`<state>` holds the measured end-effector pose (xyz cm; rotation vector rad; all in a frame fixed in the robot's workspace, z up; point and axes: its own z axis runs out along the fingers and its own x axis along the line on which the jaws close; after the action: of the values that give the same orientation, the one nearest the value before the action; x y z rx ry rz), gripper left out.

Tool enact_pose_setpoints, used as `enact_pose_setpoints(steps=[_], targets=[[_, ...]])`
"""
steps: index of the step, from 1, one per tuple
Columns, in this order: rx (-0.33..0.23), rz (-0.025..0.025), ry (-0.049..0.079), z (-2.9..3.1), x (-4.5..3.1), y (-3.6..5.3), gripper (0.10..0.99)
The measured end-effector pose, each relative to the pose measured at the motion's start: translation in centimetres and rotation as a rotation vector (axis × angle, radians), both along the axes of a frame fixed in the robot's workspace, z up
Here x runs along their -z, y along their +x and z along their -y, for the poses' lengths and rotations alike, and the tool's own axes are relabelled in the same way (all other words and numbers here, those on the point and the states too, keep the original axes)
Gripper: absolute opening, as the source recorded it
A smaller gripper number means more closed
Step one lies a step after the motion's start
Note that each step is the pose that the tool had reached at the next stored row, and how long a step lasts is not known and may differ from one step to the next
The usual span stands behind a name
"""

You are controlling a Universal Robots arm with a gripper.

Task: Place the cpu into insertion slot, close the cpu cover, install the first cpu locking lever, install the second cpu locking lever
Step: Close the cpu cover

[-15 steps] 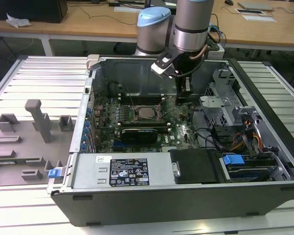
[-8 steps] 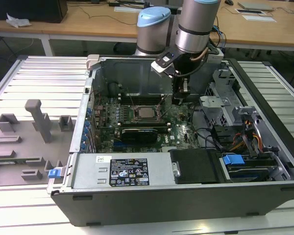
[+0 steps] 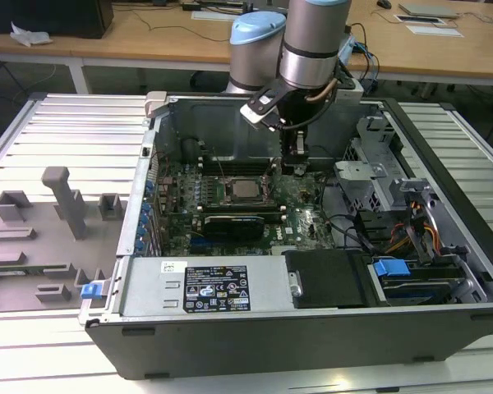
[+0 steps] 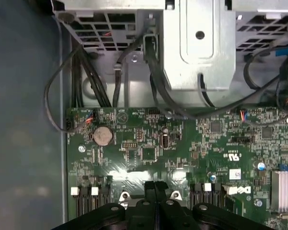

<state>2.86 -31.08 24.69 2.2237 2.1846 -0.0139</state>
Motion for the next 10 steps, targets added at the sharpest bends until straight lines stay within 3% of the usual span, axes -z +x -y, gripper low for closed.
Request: enact_pose_setpoints(steps=[2,4,10], targets=[[0.000,0.0118,0.000,-0.02,0.00,-0.61,0.106],[0.000,0.0201,0.000,-0.04,0.00,-1.07,0.106],[0.000,0.0382,0.000,-0.10,0.01,-2.31,0.106]])
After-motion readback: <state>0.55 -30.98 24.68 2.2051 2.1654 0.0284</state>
